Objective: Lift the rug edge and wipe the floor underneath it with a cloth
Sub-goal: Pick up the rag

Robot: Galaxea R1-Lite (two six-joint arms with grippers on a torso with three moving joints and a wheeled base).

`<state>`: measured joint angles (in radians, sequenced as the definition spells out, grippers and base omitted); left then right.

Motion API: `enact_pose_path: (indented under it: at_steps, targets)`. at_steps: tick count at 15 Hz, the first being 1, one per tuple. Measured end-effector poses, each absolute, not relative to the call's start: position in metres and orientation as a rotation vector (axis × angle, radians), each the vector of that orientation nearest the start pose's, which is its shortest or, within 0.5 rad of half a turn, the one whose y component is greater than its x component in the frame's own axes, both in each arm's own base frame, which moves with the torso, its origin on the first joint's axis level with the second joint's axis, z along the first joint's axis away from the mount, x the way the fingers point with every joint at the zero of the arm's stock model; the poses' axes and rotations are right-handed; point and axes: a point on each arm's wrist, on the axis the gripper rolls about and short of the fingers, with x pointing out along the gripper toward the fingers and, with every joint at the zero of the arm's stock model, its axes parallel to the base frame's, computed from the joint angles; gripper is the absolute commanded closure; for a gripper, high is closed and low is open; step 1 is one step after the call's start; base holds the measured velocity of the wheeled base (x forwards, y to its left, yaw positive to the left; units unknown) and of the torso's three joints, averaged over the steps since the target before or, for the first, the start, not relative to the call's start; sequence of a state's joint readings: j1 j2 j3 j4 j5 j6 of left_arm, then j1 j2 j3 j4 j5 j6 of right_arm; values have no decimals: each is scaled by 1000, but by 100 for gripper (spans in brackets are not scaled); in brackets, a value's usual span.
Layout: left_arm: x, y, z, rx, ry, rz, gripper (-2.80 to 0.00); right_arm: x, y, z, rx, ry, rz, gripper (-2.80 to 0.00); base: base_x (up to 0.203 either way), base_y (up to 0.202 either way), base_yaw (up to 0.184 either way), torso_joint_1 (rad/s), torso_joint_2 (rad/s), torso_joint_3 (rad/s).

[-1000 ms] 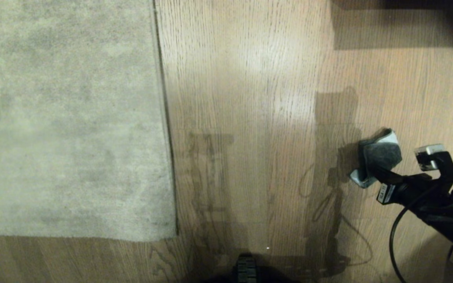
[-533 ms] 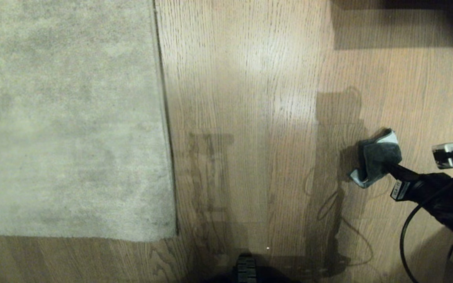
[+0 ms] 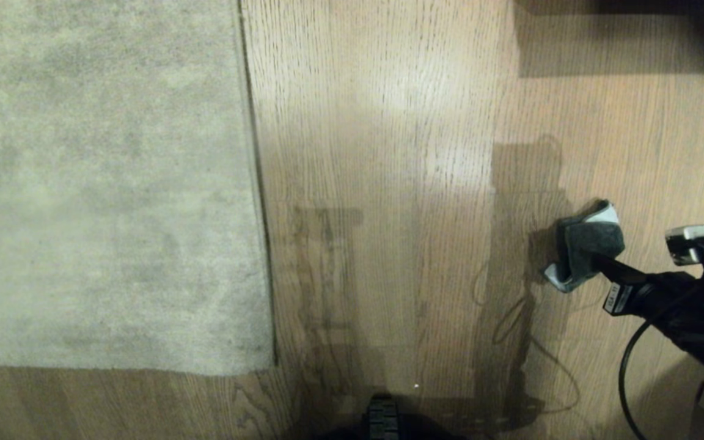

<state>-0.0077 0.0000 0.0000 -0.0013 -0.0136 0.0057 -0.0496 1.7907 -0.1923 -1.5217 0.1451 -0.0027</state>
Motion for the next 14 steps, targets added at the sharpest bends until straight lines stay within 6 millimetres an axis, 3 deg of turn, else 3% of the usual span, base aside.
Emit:
enact_pose_path:
  at_steps: [14]
  targets:
    - [-23,0,76,6,-1,-21,0,229,-4,86,24,194,189,-280,0,0,0,0,0,0]
